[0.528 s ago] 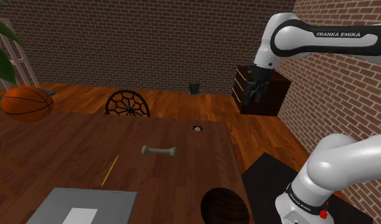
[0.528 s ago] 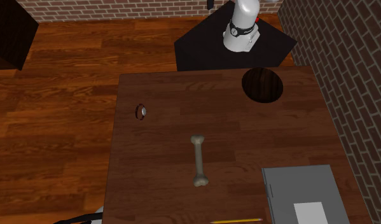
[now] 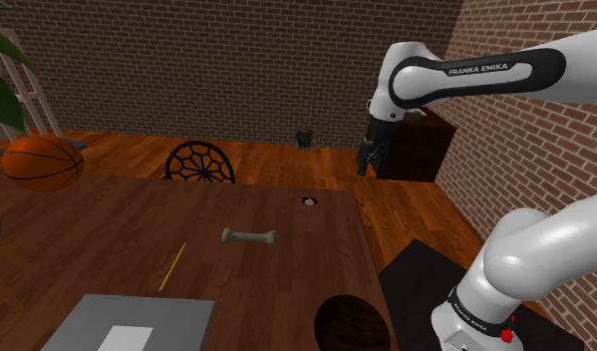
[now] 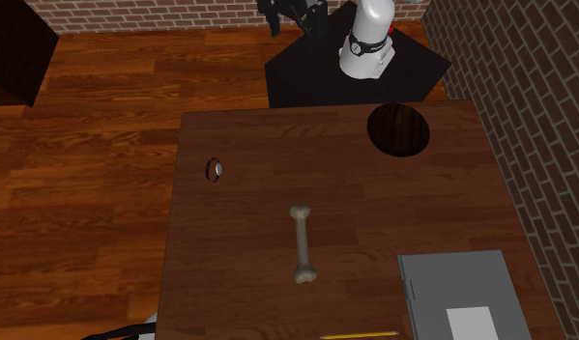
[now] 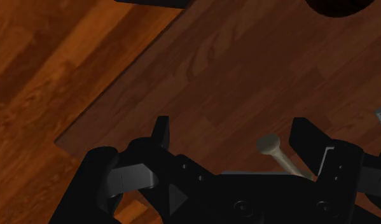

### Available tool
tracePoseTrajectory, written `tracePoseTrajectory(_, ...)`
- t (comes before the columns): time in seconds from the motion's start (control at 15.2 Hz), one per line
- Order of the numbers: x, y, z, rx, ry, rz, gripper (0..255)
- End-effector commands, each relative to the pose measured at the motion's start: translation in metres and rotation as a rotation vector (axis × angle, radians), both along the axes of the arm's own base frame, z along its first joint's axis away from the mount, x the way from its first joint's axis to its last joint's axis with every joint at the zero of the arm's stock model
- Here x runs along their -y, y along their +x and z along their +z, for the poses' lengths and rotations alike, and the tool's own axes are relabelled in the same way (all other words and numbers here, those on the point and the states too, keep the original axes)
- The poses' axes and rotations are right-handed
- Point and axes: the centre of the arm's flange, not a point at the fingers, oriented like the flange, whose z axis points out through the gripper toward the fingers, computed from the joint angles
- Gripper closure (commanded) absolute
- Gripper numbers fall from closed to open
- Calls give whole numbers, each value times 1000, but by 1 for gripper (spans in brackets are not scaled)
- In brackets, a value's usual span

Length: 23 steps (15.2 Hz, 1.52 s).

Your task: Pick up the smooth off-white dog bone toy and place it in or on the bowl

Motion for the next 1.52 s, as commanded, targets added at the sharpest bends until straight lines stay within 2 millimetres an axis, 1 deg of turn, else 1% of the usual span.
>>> tracePoseTrajectory(0.0, -13, 21, -16, 7, -6, 47, 0)
tracePoseTrajectory(0.33, -46, 64, -54, 20, -20, 161, 0)
tracePoseTrajectory(0.73, -91, 112, -100, 36, -38, 298, 0)
tracePoseTrajectory(1.12, -141, 153, -145, 52, -55, 435, 0)
tracePoseTrajectory(1.45, -187, 183, -184, 65, -70, 549, 0)
